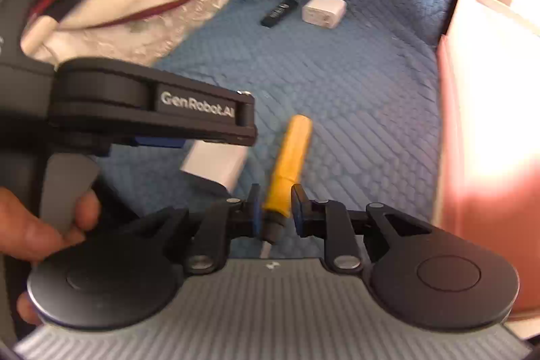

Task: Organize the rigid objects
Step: 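Carry the yellow screwdriver and white charger toward the pink box with both tools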

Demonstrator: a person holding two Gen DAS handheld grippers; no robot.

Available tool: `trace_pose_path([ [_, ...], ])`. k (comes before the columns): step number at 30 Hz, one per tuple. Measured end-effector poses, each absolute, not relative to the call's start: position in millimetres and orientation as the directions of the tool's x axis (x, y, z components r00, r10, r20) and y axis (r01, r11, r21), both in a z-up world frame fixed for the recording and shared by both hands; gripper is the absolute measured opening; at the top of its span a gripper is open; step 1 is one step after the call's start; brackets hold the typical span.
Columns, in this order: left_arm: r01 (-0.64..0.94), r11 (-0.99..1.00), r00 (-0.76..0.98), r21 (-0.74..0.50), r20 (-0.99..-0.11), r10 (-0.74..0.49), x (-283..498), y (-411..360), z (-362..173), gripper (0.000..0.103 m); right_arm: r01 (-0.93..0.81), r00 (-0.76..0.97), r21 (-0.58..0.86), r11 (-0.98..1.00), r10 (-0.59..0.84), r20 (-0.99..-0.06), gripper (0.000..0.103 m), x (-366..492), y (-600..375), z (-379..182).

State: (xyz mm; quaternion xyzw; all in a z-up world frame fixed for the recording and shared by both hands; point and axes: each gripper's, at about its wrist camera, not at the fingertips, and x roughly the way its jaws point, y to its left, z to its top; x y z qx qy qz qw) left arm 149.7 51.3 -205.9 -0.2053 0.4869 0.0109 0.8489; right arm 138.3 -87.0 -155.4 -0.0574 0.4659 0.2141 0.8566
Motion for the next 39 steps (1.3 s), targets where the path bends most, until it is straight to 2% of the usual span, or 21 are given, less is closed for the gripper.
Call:
trace_pose_path([
  [10,-0.209,0.919,0.519,-0.335,-0.834,-0.186,150.9,53.7,-207.0,0.072,-0.407,0.489,0.091,0.909,0.301,-0.819,0.023,145.7,-84.1,-166.4],
  [14,-0.199,0.921,0.515,-0.335,-0.835,-0.192,149.8,53.1,-208.0,0.071,-0.379,0.49,0.124,0.917,0.312,-0.814,0.008,152.1,-91.4,-165.4],
  [16,-0.194,0.922,0.514,-0.335,-0.835,-0.196,149.5,52.5,-208.0,0.071,-0.363,0.495,0.124,0.924,0.304,-0.814,0.004,154.6,-94.2,-164.8],
  [22,-0.18,0.93,0.516,-0.321,-0.836,-0.188,148.7,49.7,-206.9,0.07,-0.298,0.514,0.161,0.941,0.3,-0.804,0.004,158.1,-111.4,-159.5],
  [26,-0.187,0.928,0.524,-0.323,-0.831,-0.184,148.4,50.3,-205.5,0.07,-0.293,0.511,0.224,0.929,0.35,-0.785,0.007,159.3,-117.0,-158.4],
  [32,-0.208,0.918,0.524,-0.336,-0.831,-0.186,148.9,55.9,-205.4,0.065,-0.304,0.476,0.226,0.926,0.353,-0.806,0.008,162.5,-107.2,-165.6],
  [34,-0.205,0.919,0.524,-0.337,-0.831,-0.188,148.7,56.2,-205.4,0.065,-0.304,0.465,0.238,0.922,0.362,-0.808,0.012,164.5,-105.1,-167.5],
  [36,-0.202,0.919,0.521,-0.338,-0.832,-0.192,148.4,55.6,-205.9,0.065,-0.303,0.468,0.238,0.923,0.362,-0.806,0.028,163.7,-103.8,-168.3],
  [39,-0.194,0.917,0.512,-0.348,-0.833,-0.209,148.6,54.7,-206.9,0.065,-0.313,0.465,0.246,0.917,0.374,-0.803,0.028,162.8,-101.1,-168.8],
])
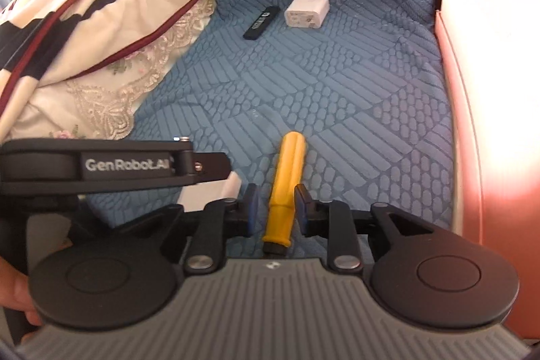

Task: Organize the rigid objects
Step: 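Carry the yellow screwdriver and white charger toward the pink box with both tools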

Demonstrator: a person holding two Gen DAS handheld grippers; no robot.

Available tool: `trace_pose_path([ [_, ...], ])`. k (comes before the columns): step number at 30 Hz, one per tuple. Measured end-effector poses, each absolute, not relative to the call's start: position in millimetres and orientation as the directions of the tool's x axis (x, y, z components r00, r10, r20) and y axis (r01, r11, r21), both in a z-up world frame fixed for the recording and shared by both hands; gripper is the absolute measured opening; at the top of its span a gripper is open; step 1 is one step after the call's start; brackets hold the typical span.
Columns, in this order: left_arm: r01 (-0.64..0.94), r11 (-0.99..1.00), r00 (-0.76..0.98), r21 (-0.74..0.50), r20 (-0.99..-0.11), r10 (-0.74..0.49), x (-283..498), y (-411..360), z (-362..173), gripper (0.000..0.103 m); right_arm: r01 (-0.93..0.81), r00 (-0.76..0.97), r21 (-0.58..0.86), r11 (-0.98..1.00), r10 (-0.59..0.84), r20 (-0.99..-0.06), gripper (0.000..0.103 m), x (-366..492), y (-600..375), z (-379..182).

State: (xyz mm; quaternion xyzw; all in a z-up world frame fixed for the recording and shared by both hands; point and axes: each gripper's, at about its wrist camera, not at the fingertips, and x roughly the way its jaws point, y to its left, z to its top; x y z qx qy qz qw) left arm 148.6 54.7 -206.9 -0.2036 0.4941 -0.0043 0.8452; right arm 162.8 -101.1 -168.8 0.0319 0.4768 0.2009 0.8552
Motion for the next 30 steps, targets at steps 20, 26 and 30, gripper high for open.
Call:
trace_pose_path([
  [20,-0.125,0.937,0.478,-0.325,-0.848,-0.231,146.5,45.9,-210.7,0.065,-0.267,0.496,0.092,0.959,0.218,-0.84,0.022,157.5,-106.2,-174.8],
  [26,-0.1,0.961,0.467,-0.257,-0.865,-0.183,146.6,35.8,-216.0,0.053,-0.253,0.488,0.09,0.963,0.207,-0.848,0.023,160.9,-107.5,-181.4],
  [30,-0.083,0.966,0.467,-0.244,-0.866,-0.178,144.7,34.5,-217.2,0.051,-0.231,0.508,0.08,0.97,0.191,-0.84,0.023,161.3,-107.1,-183.9],
])
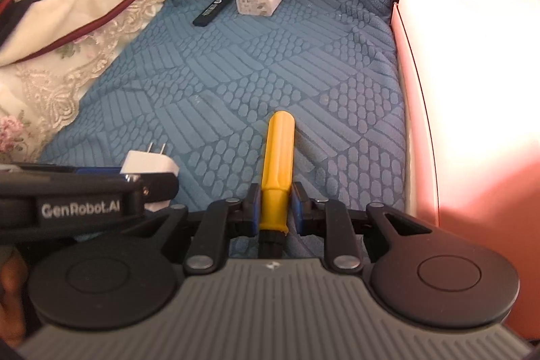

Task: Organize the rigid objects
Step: 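Carry the yellow screwdriver and white charger toward the pink box with both tools, then bring both held objects over the open pink box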

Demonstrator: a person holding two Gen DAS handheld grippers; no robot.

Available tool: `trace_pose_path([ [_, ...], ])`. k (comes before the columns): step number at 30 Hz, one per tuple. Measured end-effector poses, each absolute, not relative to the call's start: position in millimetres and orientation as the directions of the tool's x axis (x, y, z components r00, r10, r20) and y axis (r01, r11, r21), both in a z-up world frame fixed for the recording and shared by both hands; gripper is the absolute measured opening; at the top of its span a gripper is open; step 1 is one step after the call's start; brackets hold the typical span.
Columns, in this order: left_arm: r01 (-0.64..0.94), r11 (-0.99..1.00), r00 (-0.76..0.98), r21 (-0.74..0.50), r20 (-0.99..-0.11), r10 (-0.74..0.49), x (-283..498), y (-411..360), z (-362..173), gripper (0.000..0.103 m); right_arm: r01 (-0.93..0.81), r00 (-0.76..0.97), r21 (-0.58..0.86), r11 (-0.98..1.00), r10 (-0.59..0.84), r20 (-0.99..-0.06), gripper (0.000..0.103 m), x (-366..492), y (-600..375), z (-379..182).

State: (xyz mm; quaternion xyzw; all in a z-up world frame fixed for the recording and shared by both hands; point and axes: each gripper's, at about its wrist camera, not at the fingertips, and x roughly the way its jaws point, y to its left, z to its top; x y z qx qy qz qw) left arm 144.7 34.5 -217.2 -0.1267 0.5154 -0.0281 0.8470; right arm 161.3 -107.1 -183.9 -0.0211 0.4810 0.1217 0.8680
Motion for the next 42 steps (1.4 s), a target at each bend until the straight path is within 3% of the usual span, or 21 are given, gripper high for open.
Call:
trace_pose_path([
  [19,-0.069,0.937,0.545,-0.342,-0.8,-0.252,144.5,40.6,-184.8,0.05,-0.251,0.586,0.104,0.962,0.237,-0.775,0.022,153.7,-127.6,-137.2],
  [42,0.087,0.908,0.692,-0.41,-0.631,-0.351,174.5,-9.2,-73.0,0.05,-0.2,0.741,0.141,0.97,0.244,-0.625,0.022,155.3,-194.7,-16.7],
])
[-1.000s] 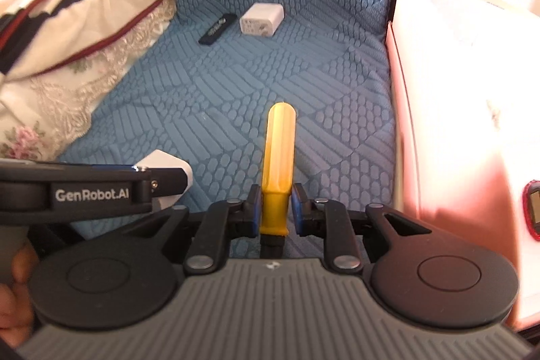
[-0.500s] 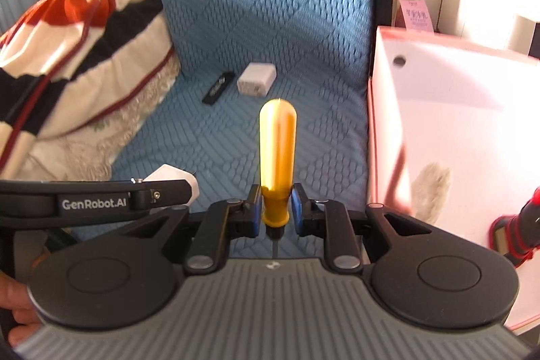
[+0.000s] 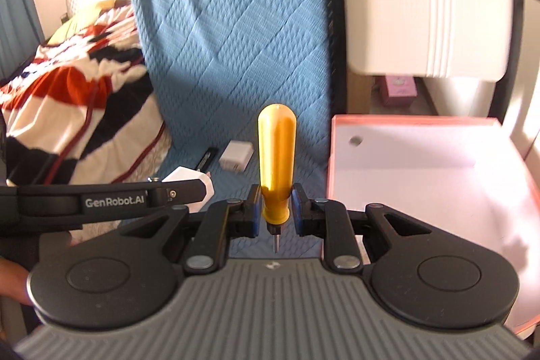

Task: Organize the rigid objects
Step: 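Bring both held objects over the open pink box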

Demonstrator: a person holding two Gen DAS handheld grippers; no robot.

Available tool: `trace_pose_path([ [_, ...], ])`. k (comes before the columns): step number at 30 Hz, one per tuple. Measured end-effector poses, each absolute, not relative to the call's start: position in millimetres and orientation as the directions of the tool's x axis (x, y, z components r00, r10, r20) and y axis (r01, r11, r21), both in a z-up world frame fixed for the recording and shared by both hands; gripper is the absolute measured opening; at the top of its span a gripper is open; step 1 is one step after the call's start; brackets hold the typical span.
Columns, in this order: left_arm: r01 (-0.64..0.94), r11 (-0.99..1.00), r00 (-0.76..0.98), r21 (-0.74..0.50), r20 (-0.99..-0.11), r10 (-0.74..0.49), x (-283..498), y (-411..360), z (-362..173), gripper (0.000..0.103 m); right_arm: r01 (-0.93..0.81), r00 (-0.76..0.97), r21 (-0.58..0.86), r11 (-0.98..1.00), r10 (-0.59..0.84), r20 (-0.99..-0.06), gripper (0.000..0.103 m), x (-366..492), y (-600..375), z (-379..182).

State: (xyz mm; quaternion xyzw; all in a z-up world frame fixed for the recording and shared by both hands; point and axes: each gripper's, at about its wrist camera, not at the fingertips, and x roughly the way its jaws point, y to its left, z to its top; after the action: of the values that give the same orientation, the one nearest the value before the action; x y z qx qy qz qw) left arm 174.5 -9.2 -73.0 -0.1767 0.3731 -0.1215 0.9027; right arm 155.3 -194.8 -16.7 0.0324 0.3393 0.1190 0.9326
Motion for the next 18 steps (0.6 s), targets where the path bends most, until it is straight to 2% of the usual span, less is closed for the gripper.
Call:
trace_pose_path([
  [10,0.155,0.891,0.695,-0.426,-0.594,-0.405,178.2,-70.4,-31.1,0.05,-0.162,0.784,0.103,0.981,0.192,-0.59,0.022,146.9,-239.0,21.1],
  [15,0.169,0.883,0.667,-0.438,-0.609,-0.43,178.6,-104.6,-29.4,0.05,-0.13,0.77,0.106,0.986,0.168,-0.616,0.022,137.4,-271.2,20.0],
  [18,0.178,0.877,0.638,-0.447,-0.626,-0.449,173.8,-127.6,-41.7,0.05,-0.09,0.725,0.108,0.99,0.14,-0.674,0.022,135.7,-294.2,8.2],
])
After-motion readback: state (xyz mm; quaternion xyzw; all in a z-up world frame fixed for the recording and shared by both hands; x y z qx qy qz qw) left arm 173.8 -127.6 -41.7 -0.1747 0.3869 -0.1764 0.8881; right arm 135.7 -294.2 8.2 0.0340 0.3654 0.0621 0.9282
